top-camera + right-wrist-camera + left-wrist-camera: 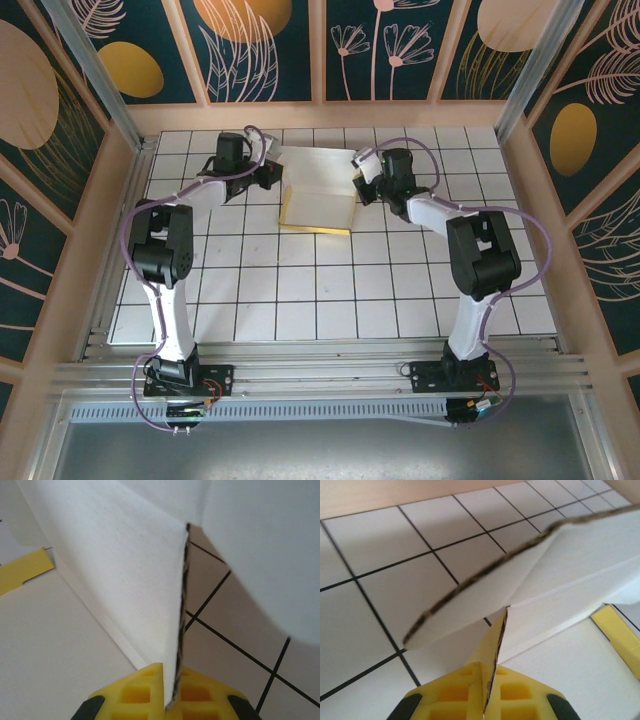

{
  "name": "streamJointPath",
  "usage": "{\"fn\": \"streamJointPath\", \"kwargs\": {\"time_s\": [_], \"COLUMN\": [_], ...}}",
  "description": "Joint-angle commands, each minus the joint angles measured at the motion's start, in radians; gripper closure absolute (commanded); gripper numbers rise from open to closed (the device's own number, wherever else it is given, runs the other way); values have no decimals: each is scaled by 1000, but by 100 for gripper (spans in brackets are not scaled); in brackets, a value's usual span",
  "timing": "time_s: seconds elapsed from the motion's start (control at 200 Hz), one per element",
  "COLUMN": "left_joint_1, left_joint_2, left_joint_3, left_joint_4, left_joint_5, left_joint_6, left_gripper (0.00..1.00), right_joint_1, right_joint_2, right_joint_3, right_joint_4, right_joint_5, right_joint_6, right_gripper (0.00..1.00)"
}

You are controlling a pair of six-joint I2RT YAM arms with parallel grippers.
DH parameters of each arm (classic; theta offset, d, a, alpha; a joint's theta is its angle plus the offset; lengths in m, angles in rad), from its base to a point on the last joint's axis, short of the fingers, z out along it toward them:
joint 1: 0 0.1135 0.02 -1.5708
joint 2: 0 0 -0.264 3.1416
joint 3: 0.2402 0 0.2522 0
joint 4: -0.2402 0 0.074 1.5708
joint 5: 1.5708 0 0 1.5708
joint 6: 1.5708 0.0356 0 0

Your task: Fold the paper box

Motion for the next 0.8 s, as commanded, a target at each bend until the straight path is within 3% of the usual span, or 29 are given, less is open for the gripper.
{"fn": "streamJointPath", "kwargs": {"time_s": [0.0, 0.175, 0.365, 0.541, 0.796], "left_joint_1": [-80, -113, -137, -161, -206], "left_joint_2": [-72, -104, -140, -161, -191], "left_joint_3": [-25, -98, -190, -260, -343], "left_joint_4": [89, 143, 207, 306, 382], "left_joint_5": [-88, -131, -104, -75, -138], "left_joint_6": [-77, -191, -317, -455, -561], "left_gripper": [100, 100, 100, 100, 100], "right_joint_1": [61, 100, 141, 172, 215], "right_joint_2": [-14, 18, 40, 48, 34], "right_joint_3": [-34, -48, -52, -93, -222], "right_joint_4": [170, 210, 216, 261, 394], "right_joint_5": [122, 282, 434, 474, 496], "right_joint_6": [135, 249, 347, 465, 566], "right_gripper": [96, 98, 99, 100, 100]}}
